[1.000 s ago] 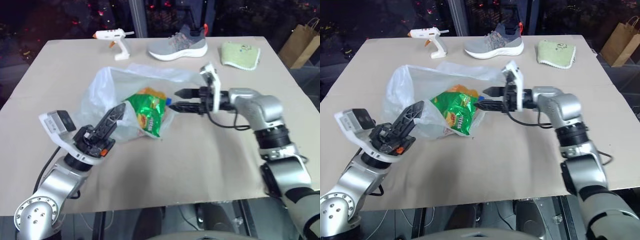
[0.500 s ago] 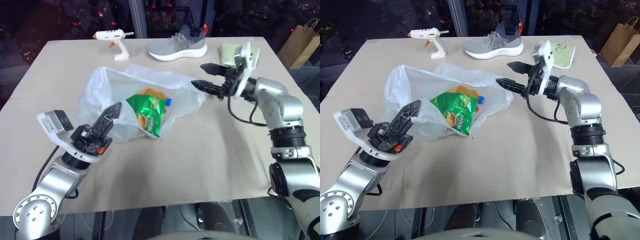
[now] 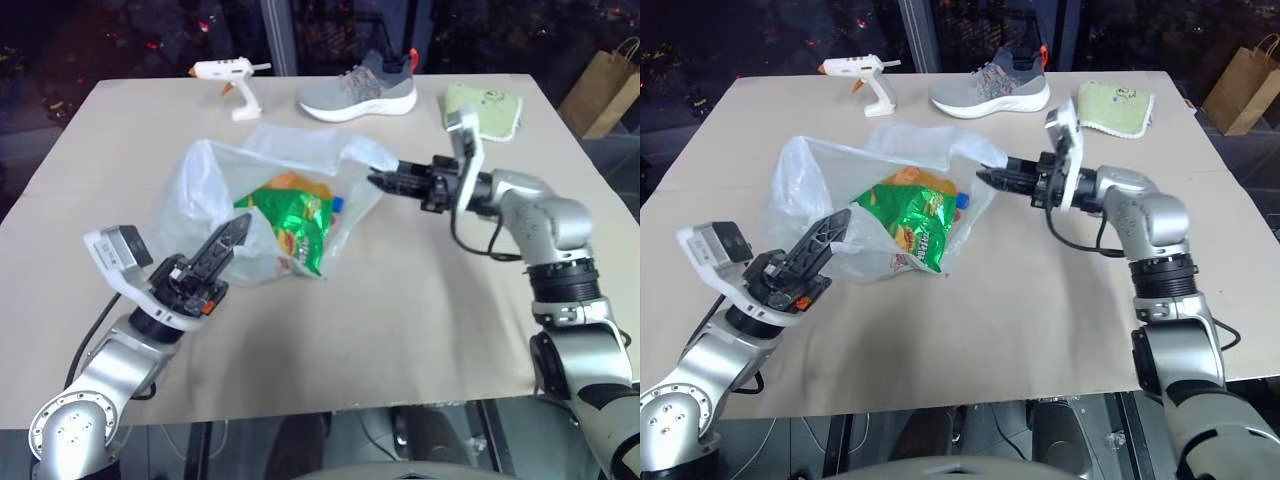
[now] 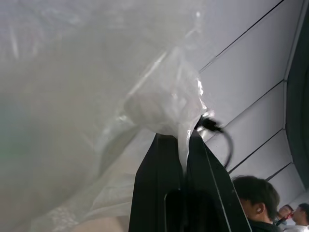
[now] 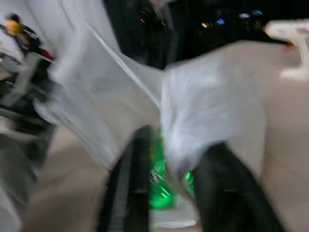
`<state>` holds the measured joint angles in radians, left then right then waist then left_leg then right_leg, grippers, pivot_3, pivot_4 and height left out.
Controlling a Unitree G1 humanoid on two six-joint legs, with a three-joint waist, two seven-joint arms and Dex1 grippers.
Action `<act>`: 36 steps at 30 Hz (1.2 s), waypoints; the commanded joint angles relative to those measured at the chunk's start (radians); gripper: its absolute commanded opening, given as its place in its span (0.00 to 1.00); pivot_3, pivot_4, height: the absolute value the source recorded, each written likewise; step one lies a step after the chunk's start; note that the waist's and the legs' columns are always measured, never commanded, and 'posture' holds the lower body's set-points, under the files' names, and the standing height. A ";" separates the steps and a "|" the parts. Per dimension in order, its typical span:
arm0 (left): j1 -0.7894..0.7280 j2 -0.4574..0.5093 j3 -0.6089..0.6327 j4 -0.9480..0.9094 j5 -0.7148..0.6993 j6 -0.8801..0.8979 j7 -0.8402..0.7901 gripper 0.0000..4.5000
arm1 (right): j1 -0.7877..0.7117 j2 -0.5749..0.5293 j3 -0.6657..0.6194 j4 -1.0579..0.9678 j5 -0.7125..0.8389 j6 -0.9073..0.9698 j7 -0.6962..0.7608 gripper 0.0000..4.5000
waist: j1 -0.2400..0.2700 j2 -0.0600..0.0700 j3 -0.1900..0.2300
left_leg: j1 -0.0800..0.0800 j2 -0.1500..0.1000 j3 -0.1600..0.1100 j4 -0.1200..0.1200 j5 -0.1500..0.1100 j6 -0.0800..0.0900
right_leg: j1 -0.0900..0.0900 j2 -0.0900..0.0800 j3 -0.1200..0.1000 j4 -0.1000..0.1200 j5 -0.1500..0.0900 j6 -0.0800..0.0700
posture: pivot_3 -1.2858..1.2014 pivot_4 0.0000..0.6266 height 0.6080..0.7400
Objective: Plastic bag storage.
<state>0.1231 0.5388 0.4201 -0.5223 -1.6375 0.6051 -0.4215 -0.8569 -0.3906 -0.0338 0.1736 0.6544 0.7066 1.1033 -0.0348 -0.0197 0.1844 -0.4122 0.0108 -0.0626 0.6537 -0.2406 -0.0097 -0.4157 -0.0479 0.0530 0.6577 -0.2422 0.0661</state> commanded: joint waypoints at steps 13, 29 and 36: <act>-0.951 0.085 -0.044 0.458 0.382 -0.129 0.185 0.00 | -0.377 -0.031 -0.427 0.312 0.223 -0.022 -0.333 0.01 | 0.016 0.000 0.001 | -0.003 -0.001 0.000 -0.002 0.004 -0.006 | -0.002 0.000 -0.001 0.000 0.000 0.000 | 0.52 0.24 1.00; -0.271 0.275 0.232 0.211 0.324 0.188 -0.116 0.99 | 0.235 -0.454 -0.197 -0.201 0.217 0.230 0.077 1.00 | -0.016 0.001 0.001 | -0.004 -0.001 0.004 -0.004 0.001 -0.001 | -0.008 -0.002 0.001 -0.001 0.000 0.000 | 0.52 0.24 1.00; 0.315 0.293 0.273 0.014 0.648 0.125 -0.316 0.99 | 0.634 -0.572 -0.207 -0.219 0.018 -0.043 0.195 1.00 | 0.003 0.002 0.000 | 0.006 -0.001 0.006 -0.003 0.001 -0.001 | 0.004 -0.002 0.003 -0.001 -0.002 -0.002 | 0.52 0.24 1.00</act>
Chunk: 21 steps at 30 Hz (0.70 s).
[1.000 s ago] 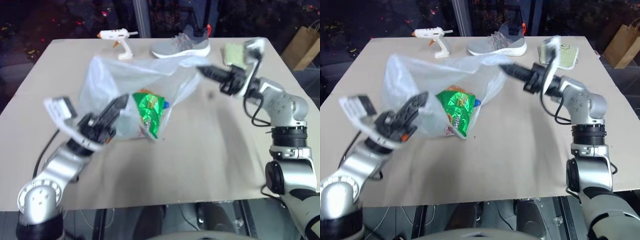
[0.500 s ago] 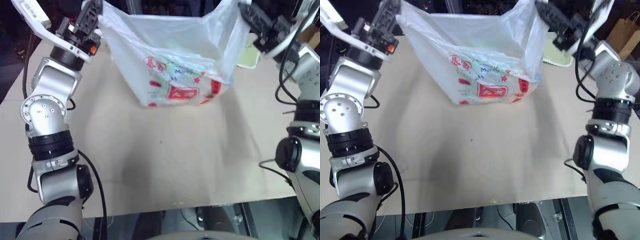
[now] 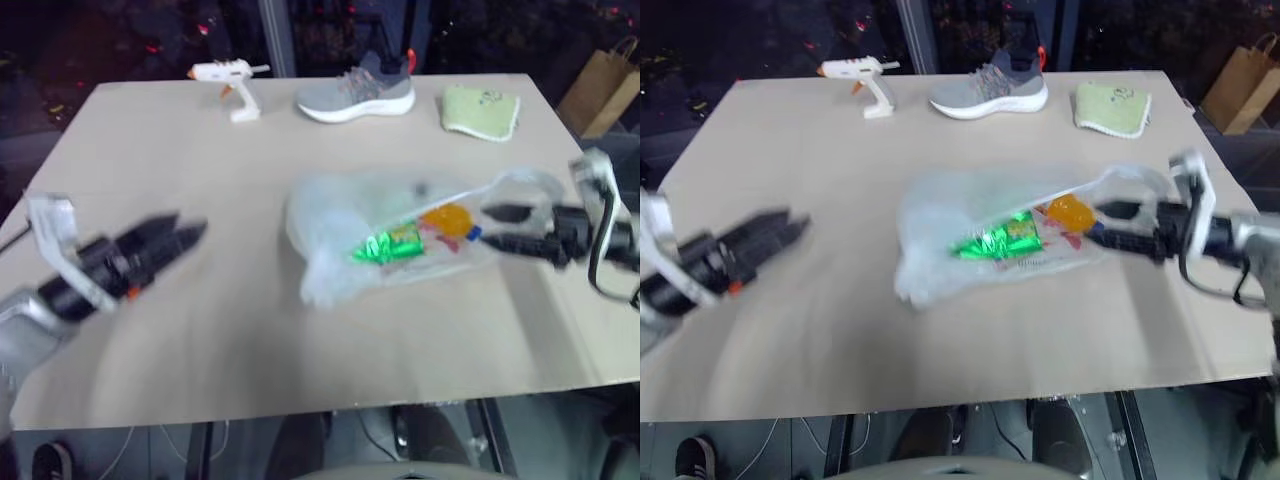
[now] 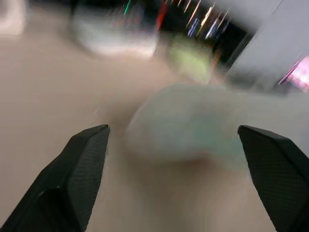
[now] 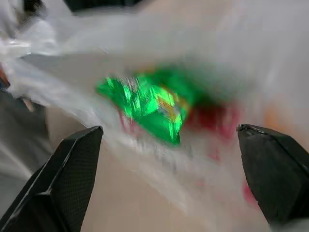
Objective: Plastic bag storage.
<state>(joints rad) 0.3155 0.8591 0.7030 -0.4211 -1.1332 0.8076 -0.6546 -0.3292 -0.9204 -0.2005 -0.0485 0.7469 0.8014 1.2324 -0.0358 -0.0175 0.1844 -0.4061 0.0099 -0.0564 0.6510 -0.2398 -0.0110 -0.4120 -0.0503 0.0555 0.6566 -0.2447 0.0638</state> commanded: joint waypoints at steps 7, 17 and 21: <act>0.286 -0.218 -0.181 -0.156 0.399 -0.302 -0.099 0.99 | 0.342 -0.014 -0.136 0.161 -0.234 -0.530 0.086 1.00 | 0.019 -0.001 -0.002 | 0.009 0.002 0.007 0.001 0.000 0.000 | 0.004 0.002 0.006 0.000 -0.003 0.002 | 0.52 0.24 1.00; 0.211 -0.268 -0.235 -0.128 0.473 -0.388 -0.100 0.99 | 0.315 0.030 -0.192 0.428 -0.315 -0.819 0.042 1.00 | 0.016 -0.003 -0.003 | 0.012 0.003 0.011 0.002 0.000 0.000 | 0.006 0.003 0.010 0.001 -0.002 0.001 | 0.52 0.24 1.00; 0.203 -0.270 -0.247 -0.114 0.502 -0.412 -0.108 0.99 | 0.296 0.016 -0.205 0.540 -0.331 -0.879 0.048 1.00 | 0.015 -0.003 -0.003 | 0.012 0.003 0.011 0.002 0.000 0.001 | 0.006 0.003 0.011 0.001 -0.001 -0.001 | 0.52 0.24 1.00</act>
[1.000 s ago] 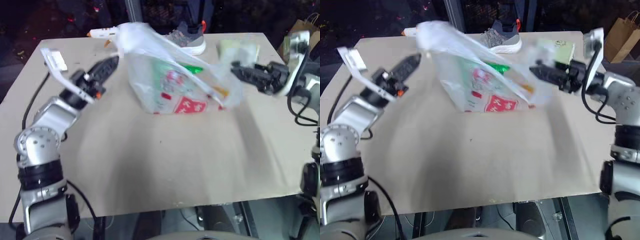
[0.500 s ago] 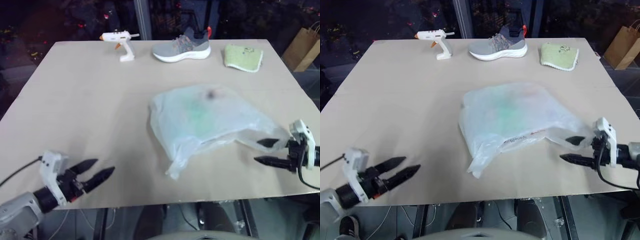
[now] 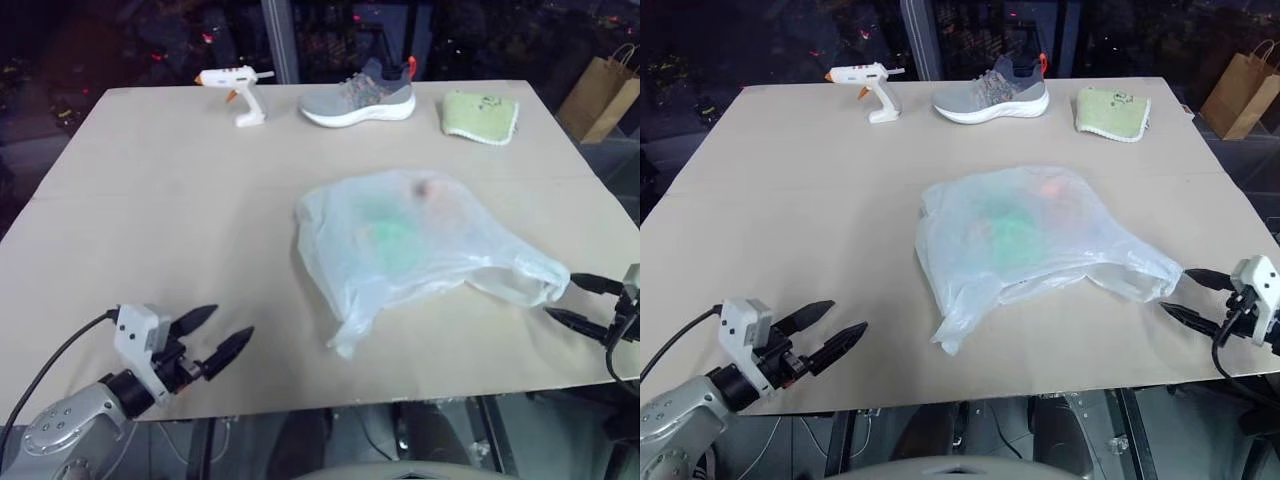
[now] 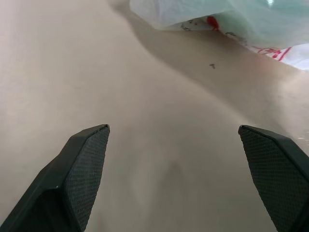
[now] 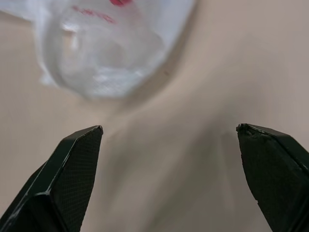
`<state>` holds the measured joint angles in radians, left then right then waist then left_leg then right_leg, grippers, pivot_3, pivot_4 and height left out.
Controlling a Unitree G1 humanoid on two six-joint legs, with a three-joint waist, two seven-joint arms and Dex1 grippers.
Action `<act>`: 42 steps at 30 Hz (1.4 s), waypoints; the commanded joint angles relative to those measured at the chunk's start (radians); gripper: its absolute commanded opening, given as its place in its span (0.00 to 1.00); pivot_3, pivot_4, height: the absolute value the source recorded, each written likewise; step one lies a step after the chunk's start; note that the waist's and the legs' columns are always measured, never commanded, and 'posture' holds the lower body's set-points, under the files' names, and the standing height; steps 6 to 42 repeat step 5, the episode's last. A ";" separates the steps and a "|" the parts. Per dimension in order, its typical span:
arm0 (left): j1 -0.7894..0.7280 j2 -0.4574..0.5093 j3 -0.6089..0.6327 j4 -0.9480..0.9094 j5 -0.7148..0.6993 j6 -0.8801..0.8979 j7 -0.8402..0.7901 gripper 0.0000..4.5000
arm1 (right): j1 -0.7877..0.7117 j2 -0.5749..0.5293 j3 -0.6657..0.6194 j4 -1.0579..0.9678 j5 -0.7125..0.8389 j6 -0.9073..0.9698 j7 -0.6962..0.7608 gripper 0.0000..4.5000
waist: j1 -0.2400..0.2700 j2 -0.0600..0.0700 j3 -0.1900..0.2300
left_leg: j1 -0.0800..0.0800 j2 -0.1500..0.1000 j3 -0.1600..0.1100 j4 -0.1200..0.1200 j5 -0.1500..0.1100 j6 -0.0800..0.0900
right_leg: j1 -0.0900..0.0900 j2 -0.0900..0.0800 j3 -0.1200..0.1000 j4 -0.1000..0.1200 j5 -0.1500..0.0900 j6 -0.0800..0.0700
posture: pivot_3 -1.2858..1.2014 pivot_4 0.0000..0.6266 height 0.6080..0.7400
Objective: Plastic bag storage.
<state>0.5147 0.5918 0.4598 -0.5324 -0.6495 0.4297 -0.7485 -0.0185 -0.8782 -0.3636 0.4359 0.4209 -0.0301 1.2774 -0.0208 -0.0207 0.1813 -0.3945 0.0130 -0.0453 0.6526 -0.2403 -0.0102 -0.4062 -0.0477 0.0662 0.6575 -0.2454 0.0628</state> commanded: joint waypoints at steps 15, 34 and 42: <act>0.004 -0.011 -0.009 0.009 0.043 -0.064 -0.025 0.99 | -0.037 -0.038 -0.045 0.143 -0.006 -0.091 0.033 1.00 | -0.001 0.000 0.000 | 0.000 0.000 0.001 0.000 0.000 0.000 | 0.000 0.000 0.001 0.000 0.000 0.000 | 0.52 0.24 1.00; 0.004 -0.011 -0.009 0.009 0.043 -0.064 -0.025 0.99 | -0.037 -0.038 -0.045 0.143 -0.006 -0.091 0.033 1.00 | -0.001 0.000 0.000 | 0.000 0.000 0.001 0.000 0.000 0.000 | 0.000 0.000 0.001 0.000 0.000 0.000 | 0.52 0.24 1.00; 0.004 -0.011 -0.009 0.009 0.043 -0.064 -0.025 0.99 | -0.037 -0.038 -0.045 0.143 -0.006 -0.091 0.033 1.00 | -0.001 0.000 0.000 | 0.000 0.000 0.001 0.000 0.000 0.000 | 0.000 0.000 0.001 0.000 0.000 0.000 | 0.52 0.24 1.00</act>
